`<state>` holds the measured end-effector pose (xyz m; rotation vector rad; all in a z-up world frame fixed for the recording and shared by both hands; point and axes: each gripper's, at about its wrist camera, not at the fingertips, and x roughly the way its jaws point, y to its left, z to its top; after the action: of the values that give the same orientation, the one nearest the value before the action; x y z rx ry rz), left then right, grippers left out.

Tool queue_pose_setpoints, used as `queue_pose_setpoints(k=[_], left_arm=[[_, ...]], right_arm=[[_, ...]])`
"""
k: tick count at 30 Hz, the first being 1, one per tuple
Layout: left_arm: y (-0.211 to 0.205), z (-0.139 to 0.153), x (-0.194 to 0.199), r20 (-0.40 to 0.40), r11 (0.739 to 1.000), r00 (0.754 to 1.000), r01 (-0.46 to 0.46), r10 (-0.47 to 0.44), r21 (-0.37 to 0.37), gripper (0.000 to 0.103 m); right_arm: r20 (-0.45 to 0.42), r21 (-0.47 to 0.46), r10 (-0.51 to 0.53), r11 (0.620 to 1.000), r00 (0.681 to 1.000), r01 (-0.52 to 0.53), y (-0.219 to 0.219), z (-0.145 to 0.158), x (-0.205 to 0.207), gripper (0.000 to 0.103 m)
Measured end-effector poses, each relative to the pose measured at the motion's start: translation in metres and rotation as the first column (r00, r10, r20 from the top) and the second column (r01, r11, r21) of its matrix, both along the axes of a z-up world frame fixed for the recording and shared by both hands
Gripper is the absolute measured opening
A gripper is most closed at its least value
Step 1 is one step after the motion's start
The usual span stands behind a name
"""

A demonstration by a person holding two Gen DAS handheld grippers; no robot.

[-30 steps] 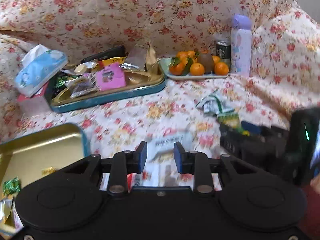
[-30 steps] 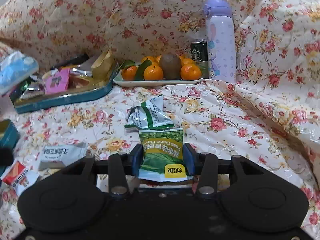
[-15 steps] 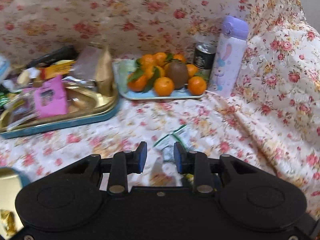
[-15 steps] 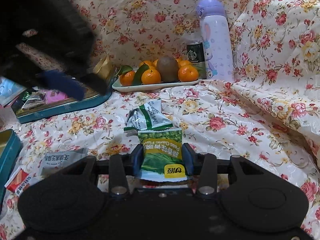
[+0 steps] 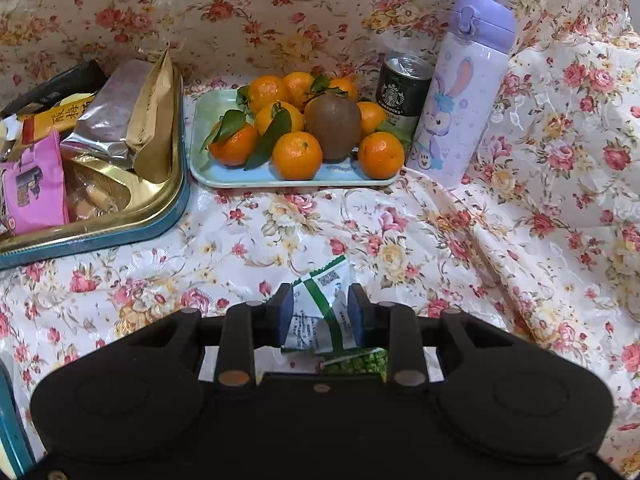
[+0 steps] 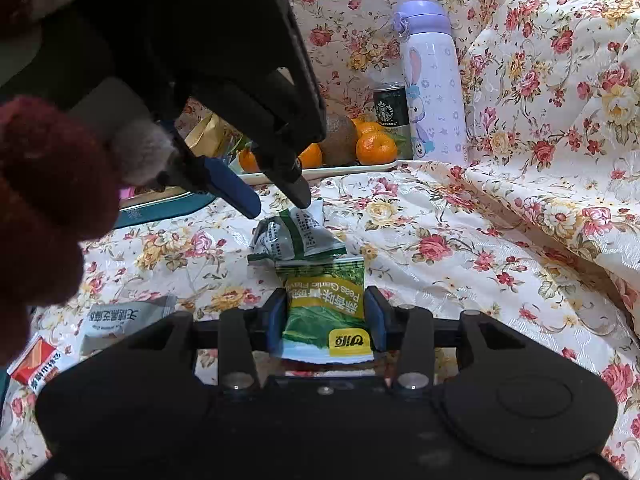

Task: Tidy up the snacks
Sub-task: 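Lower the left gripper onto the green-white packet while the right gripper holds its packet, then close the left gripper on the green-white packet and lift it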

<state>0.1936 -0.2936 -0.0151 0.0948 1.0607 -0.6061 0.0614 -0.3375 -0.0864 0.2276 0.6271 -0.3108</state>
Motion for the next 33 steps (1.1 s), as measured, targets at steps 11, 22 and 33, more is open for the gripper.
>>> queue_pose_setpoints(k=[11,22,33], left_arm=[[-0.004,-0.014,0.013,-0.023,0.999,1.000,0.005,-0.004,0.040,0.056],[-0.015,-0.029,0.016,-0.026,0.996,0.999,0.032,-0.030,0.077,0.057],[0.017,-0.008,0.013,-0.031,1.000,0.999,-0.019,0.018,-0.016,0.041]], right_arm=[[0.001,0.000,0.001,1.000,1.000,-0.001,0.000,0.000,-0.001,0.044],[0.002,0.002,0.001,1.000,1.000,-0.001,0.000,0.000,-0.001,0.045],[0.003,0.003,0.001,1.000,1.000,-0.001,0.000,0.000,-0.001,0.045]])
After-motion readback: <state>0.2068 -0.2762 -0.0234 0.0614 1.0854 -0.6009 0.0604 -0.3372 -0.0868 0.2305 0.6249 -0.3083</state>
